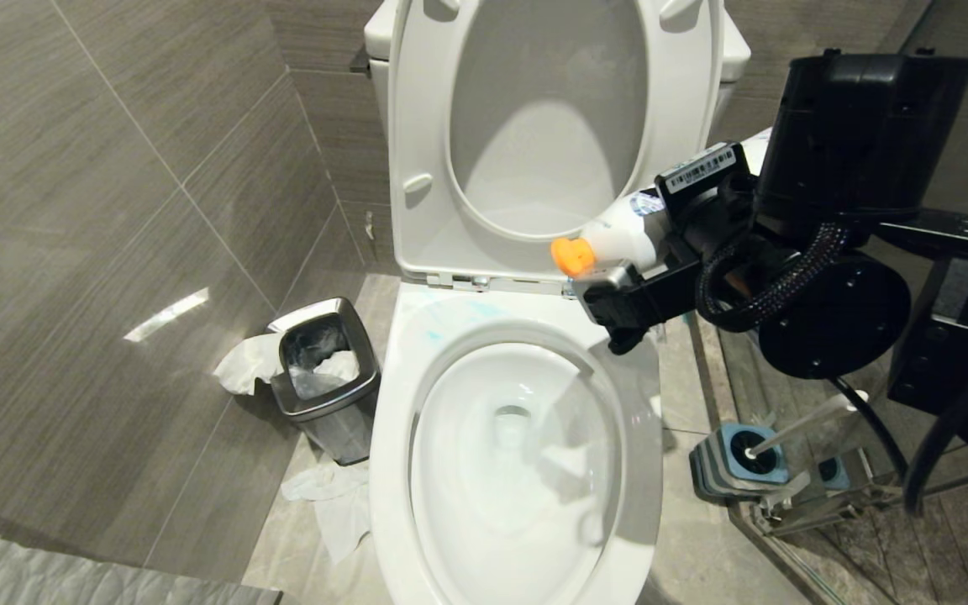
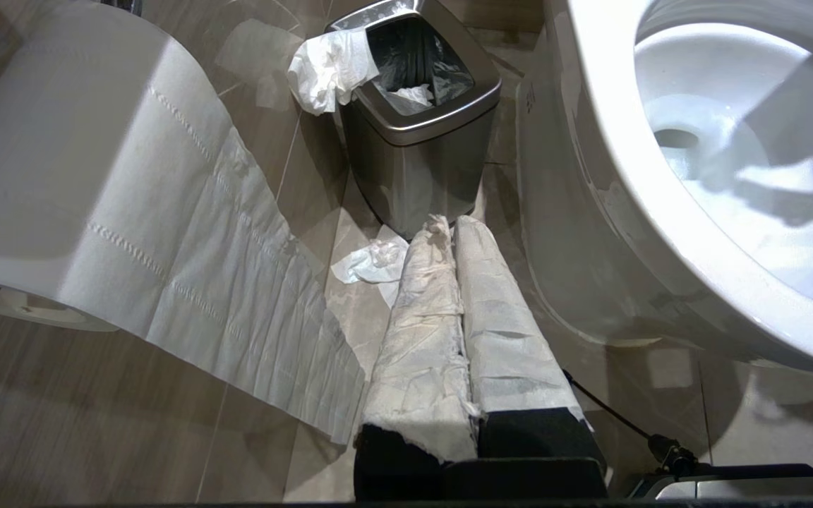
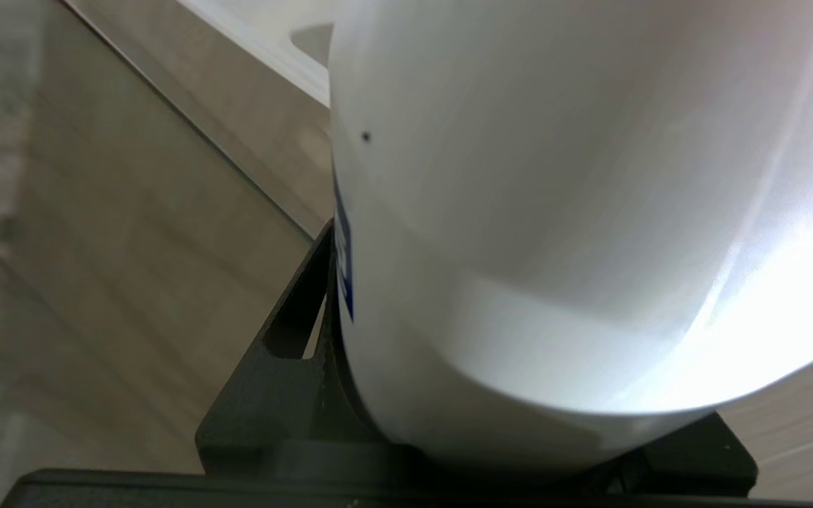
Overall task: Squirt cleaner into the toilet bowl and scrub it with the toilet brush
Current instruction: Pour in the cleaning agent
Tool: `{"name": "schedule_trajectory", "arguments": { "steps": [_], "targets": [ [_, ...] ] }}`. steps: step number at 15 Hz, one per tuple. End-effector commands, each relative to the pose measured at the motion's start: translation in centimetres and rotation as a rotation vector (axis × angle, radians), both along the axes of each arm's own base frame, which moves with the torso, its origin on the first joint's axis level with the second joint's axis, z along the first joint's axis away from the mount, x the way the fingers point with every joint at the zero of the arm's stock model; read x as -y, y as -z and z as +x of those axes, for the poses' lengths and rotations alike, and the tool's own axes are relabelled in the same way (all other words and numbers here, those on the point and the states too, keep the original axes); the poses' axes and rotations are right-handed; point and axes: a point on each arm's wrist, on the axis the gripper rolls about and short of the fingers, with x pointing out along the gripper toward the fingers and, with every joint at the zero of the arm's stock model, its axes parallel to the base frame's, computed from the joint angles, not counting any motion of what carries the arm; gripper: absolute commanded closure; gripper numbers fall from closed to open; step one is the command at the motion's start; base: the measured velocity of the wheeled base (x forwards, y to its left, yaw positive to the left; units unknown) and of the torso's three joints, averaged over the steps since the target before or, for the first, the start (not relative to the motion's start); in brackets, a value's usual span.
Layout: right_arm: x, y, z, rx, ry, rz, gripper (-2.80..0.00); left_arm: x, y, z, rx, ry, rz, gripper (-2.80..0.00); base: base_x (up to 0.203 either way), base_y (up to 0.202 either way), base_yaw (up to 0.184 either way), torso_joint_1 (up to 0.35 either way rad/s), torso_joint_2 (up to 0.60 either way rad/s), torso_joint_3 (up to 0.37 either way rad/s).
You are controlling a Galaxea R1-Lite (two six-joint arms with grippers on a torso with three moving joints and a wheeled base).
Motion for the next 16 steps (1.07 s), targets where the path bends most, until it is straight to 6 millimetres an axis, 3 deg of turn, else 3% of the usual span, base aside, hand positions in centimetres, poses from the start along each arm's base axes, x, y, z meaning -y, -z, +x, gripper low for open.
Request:
{"name": "schedule_trajectory", "arguments": {
  "steps": [1,4,16],
  "targets": [
    [0.1,-0.5,-0.1,0.006,0.008,-0.056,0.0,0.0,0.0,0.0,-0.003,-0.001,0.0,0.0,0.0,0.0,0.0,0.0,0.0,0.0],
    [-0.1,-1.0,-0.1,0.015,0.007,-0.143,0.0,0.0,0.0,0.0,-0.003,0.0,0.002,0.0,0.0,0.0,0.0,0.0,0.0,0.0],
    [-2.4,-1.0,1.0,0.079,-0.02,-0.069,0.0,0.0,0.0,0.0,-0.003,-0.001,0.002,0.0,0.0,0.0,0.0,0.0,0.0,0.0]
  ]
}}
